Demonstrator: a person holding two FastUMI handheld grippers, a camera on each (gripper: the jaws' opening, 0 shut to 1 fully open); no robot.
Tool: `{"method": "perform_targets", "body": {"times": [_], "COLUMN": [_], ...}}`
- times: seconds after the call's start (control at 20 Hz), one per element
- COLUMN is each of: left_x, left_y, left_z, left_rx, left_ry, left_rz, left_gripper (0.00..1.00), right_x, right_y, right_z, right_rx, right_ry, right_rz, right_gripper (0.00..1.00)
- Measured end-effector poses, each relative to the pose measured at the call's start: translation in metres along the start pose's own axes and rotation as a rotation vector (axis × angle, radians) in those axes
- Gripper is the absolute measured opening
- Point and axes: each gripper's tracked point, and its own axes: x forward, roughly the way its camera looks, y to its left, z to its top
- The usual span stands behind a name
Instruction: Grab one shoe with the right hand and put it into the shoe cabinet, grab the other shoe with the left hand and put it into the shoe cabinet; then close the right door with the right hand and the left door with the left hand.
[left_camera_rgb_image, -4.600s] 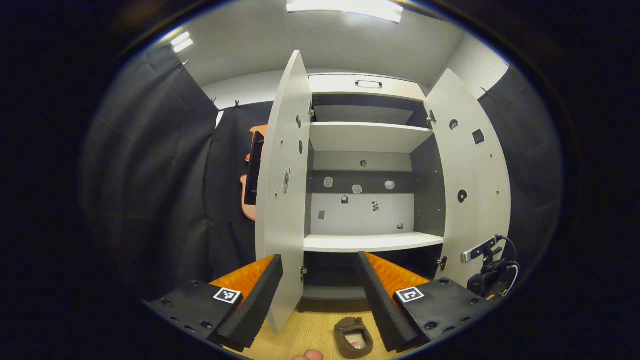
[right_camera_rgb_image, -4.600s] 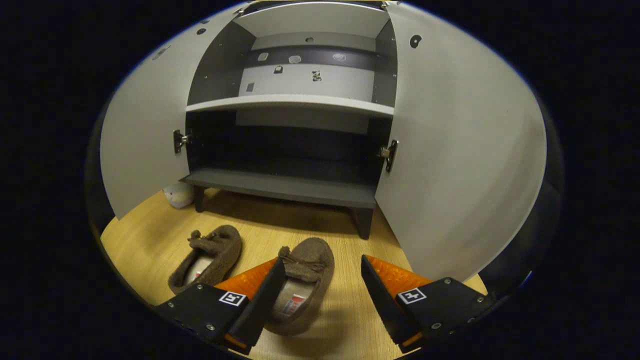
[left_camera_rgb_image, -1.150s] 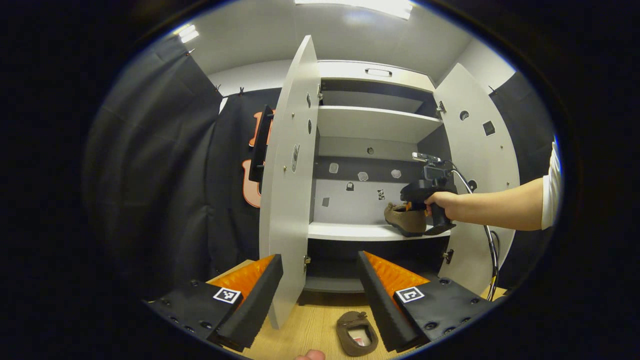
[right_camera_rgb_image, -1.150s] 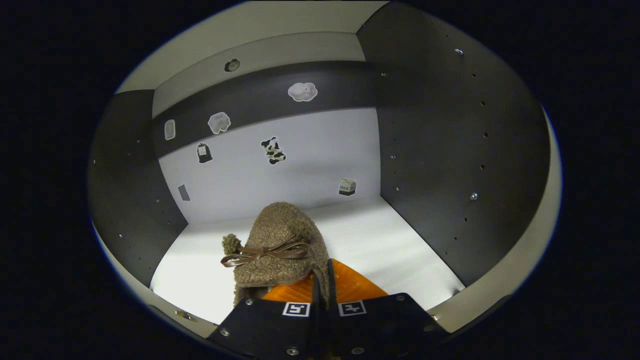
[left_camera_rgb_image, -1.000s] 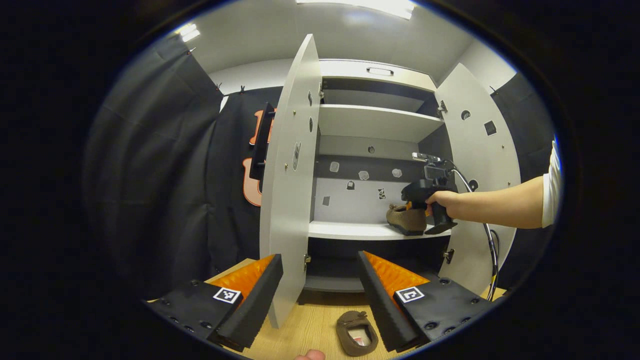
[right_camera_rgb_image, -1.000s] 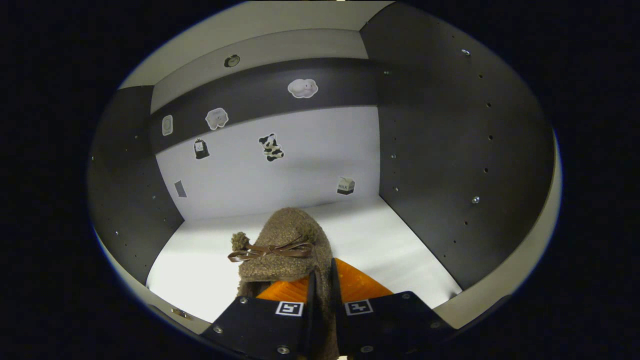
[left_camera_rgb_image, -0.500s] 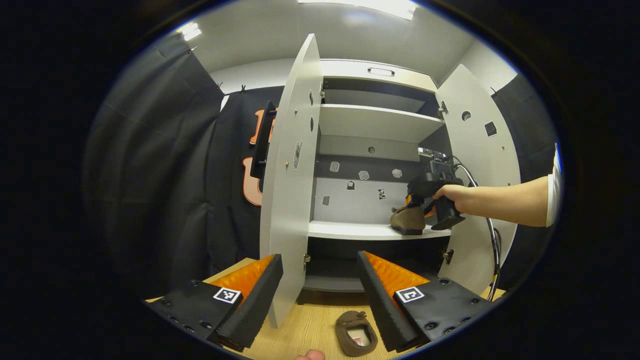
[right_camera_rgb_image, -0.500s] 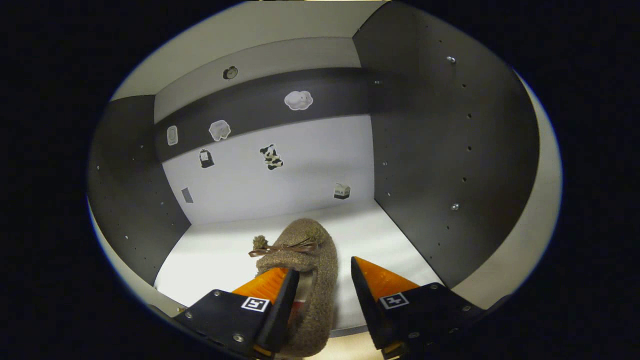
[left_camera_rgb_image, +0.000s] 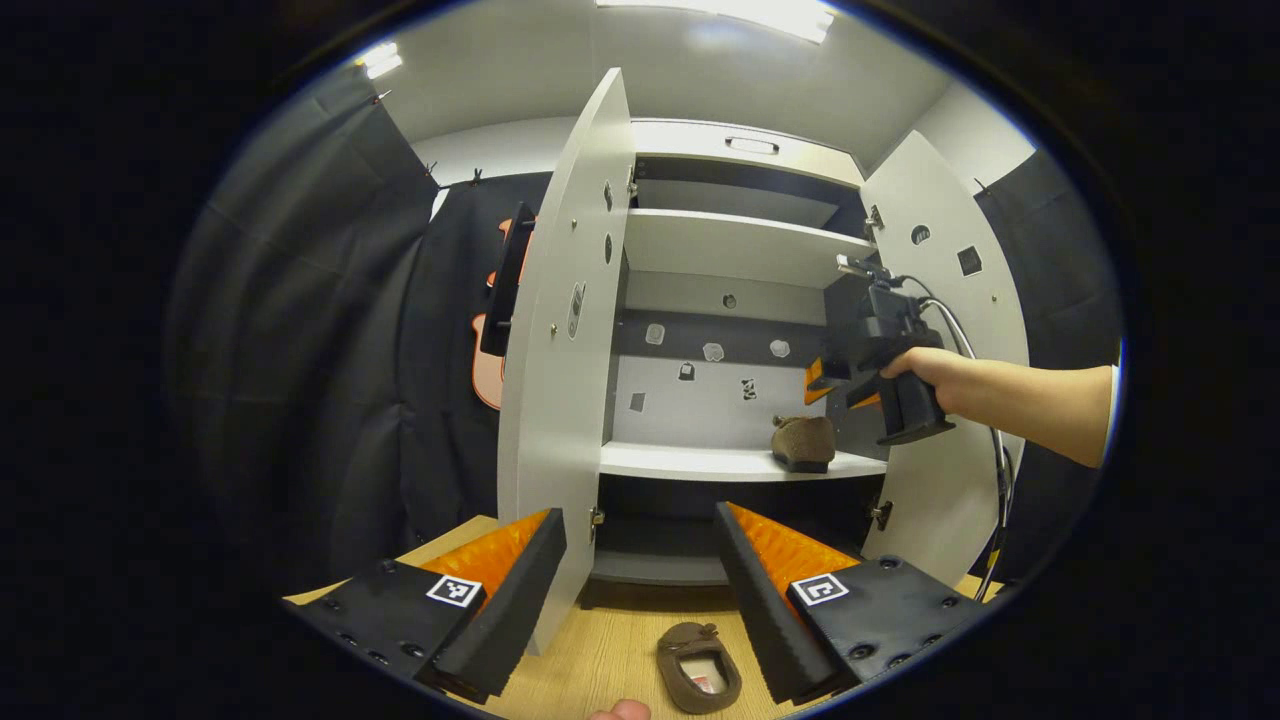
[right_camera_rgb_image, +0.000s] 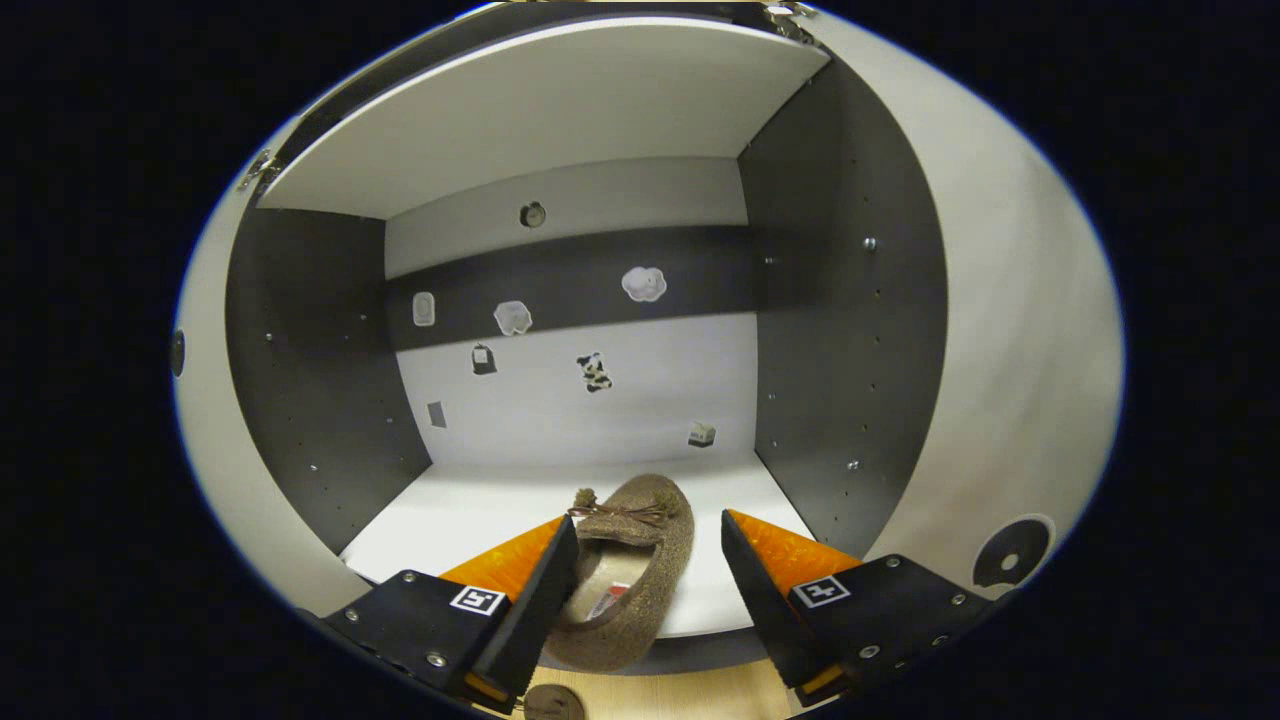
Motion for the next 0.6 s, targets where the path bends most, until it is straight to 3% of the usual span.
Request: {"method": "perform_targets", "body": {"times": [0.35, 0.55, 0.6], "left_x": [0.001, 0.001, 0.001], "left_y": [-0.004, -0.011, -0.014], "left_z": [0.007, 0.008, 0.007], "left_rx": [0.007, 0.002, -0.001], "left_ry": [-0.014, -0.013, -0.010], "left_rz": [-0.011, -0.026, -0.033], "left_gripper": [0.97, 0.99, 0.94], "right_x": [-0.097, -0.149, -0.160], "right_y": [0.013, 0.007, 0.005], "right_z": [0.029, 0.015, 0.008], "right_rx": [-0.078, -0.082, -0.076], "right_ry": [-0.167, -0.237, -0.246], "right_rz": [0.077, 0.088, 0.090], "right_gripper": [0.90, 0.90, 0.90]}}
